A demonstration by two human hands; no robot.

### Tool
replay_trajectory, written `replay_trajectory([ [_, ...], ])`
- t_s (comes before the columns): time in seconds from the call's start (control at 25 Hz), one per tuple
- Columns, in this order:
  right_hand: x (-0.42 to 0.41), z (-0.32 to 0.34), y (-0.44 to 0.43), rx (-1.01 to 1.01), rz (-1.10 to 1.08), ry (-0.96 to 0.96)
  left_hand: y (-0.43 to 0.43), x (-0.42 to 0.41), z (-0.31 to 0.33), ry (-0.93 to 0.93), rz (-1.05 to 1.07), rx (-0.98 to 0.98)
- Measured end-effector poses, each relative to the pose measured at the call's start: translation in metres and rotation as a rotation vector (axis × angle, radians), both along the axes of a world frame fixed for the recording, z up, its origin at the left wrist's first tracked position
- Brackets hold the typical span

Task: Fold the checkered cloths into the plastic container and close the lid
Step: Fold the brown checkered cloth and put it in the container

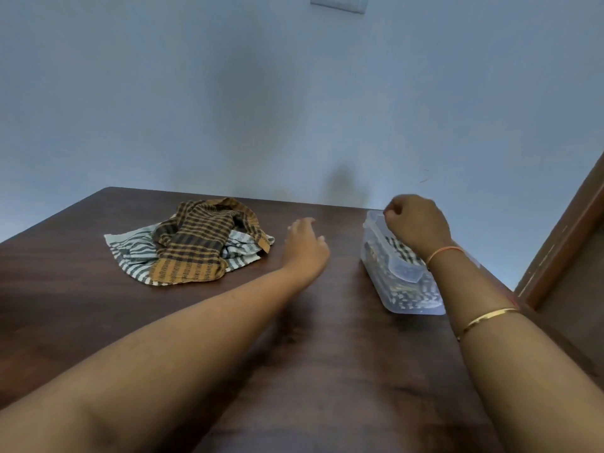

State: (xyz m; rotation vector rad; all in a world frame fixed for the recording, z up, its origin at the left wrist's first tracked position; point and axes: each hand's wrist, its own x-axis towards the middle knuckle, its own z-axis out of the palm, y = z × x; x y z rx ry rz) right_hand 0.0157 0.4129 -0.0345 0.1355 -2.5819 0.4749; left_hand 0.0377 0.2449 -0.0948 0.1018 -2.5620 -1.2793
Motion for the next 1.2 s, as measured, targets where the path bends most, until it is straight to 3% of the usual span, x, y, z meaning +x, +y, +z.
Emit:
replay_trajectory([
  [0.16, 0.006, 0.004, -0.072, 0.0, 0.126, 0.175, -0.06, 0.002, -0.018, -0.034, 0.076, -0.234],
  [0.4, 0.008, -0.043, -0.158, 0.05, 0.46, -0.115, -0.121, 0.032, -0.013, -0.078, 0.167, -0.587],
  [0.52, 0.016, -0.058, -0.185, 0.052, 0.682, -0.257, -0.147, 0.047, -0.002, -0.035, 0.217, -0.628],
  [0.72, 0.021, -0.065, -0.208, 0.216, 0.807, -0.373, -0.182, 0.058, -0.008, -0.244, 0.021, -0.643],
  [1.0, 0.028, -0.072, -0.218, 0.236, 0.763, -0.253, -0.185, 0.064, -0.026, 0.015, 0.133, -0.61],
  [1.2, 0.033, -0.054, -0.222, -0.237, 0.731, -0.095, -0.176, 0.066, 0.005, 0.366, 0.227, -0.451],
])
